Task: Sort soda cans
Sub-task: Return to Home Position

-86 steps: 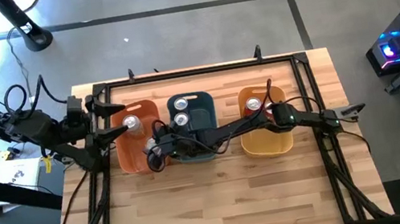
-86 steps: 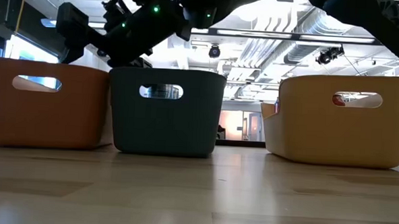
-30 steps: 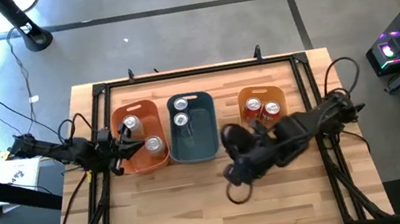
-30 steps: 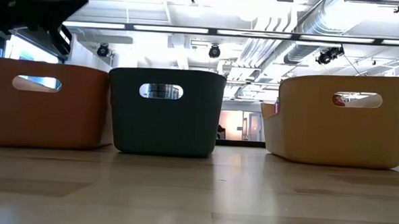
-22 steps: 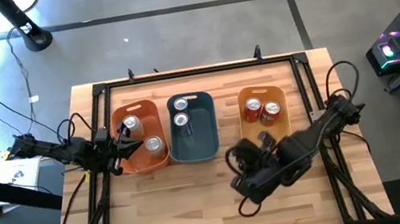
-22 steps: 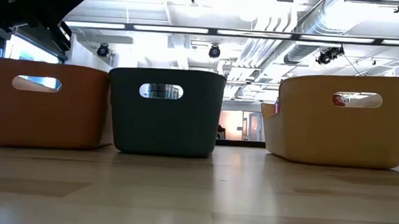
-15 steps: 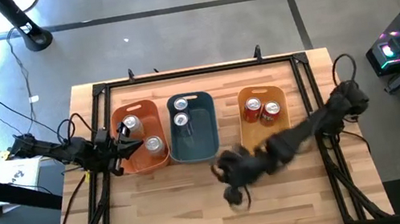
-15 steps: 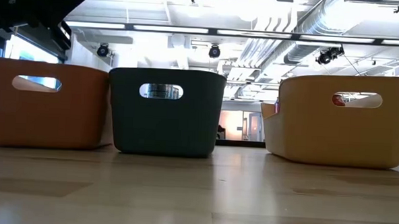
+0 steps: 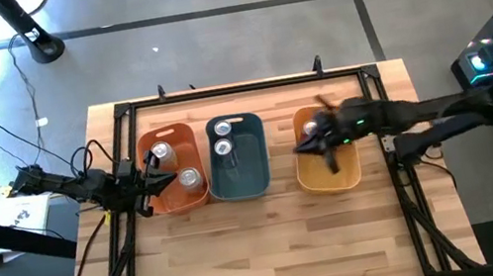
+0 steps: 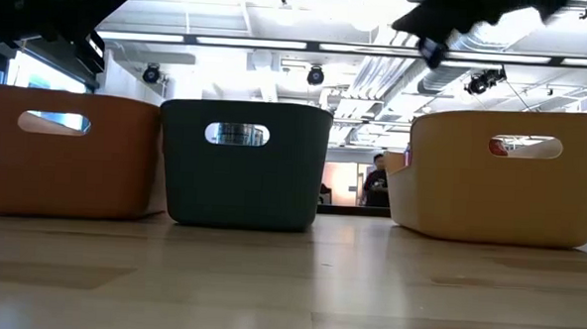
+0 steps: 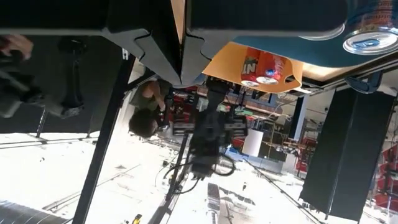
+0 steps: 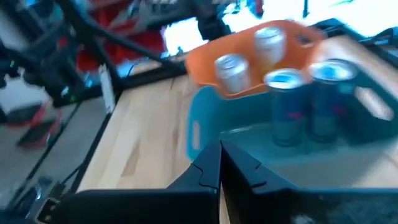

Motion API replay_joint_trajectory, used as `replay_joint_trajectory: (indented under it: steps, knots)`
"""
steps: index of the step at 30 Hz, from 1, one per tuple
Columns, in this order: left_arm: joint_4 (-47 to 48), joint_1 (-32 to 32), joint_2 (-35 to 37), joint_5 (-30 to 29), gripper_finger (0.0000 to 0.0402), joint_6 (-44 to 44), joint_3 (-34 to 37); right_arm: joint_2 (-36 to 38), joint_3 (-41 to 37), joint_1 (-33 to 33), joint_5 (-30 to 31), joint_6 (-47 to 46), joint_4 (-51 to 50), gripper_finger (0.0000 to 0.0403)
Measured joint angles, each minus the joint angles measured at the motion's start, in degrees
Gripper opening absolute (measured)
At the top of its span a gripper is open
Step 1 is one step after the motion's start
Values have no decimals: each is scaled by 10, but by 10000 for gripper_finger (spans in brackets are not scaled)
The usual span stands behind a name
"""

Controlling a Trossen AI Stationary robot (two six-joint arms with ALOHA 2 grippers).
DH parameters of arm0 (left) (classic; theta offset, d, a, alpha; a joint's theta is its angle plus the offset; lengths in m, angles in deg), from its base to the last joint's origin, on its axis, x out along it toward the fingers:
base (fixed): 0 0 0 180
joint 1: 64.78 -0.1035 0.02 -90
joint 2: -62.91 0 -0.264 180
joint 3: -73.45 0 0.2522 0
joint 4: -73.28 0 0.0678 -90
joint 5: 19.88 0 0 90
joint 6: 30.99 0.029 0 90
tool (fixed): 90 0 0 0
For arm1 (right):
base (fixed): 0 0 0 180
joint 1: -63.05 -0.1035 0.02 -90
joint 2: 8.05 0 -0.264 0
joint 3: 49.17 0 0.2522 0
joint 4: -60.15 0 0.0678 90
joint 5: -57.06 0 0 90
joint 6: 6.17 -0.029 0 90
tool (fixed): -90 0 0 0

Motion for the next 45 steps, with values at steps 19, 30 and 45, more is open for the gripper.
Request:
replay_joint_trajectory:
  steps: [19,30,45]
  knots:
    - [0,0,0,-1,5,0,0,311,-366,-104,194,-54,276,0]
    - [0,0,0,0,5,-1,0,353,-419,-109,200,115,319,0]
    - [0,0,0,0,5,-1,0,347,-414,-60,193,104,71,0]
